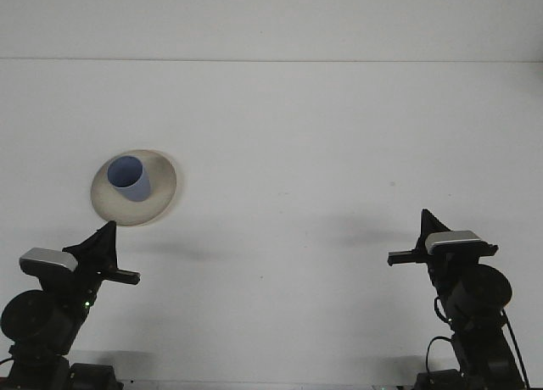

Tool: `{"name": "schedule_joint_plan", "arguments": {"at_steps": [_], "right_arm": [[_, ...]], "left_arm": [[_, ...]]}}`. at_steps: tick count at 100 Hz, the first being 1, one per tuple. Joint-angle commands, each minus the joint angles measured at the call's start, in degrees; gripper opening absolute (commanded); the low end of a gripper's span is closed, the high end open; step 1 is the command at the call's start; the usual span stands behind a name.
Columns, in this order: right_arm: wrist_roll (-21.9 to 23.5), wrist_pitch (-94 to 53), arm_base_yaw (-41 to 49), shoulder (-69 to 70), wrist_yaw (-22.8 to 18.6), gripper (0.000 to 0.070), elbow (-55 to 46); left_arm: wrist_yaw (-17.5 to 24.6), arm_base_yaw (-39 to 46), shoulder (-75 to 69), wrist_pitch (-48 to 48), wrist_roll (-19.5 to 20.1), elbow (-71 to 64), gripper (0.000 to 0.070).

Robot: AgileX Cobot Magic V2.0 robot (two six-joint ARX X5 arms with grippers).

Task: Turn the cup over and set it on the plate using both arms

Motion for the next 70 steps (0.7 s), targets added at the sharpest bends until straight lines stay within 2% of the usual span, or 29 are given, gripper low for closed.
{"name": "schedule_joint_plan", "arguments": {"at_steps": [1,26,56,70], "right_arm": [[-0.7,0.6,0.1,0.1,-0.1,0.0,0.5],[-0.7,0.6,0.1,0.1,0.0,0.0,0.5],[-0.7,0.6,0.1,0.1,-0.1,0.0,0.5],[-0.7,0.7,0.1,0.1,0.0,0.0,0.5]], "left_arm": [[-0.9,0.1,-1.4,3.3,0.8,-2.2,0.0011],[-1.6,0.2,-10.4,13.3,1.5,-15.5,0.0011],[-5.6,0.2,-19.5,15.4,1.2,-25.5,0.0011],[-5.8,0.3,-19.5,17.0,1.2,-27.4,0.0011]]}}
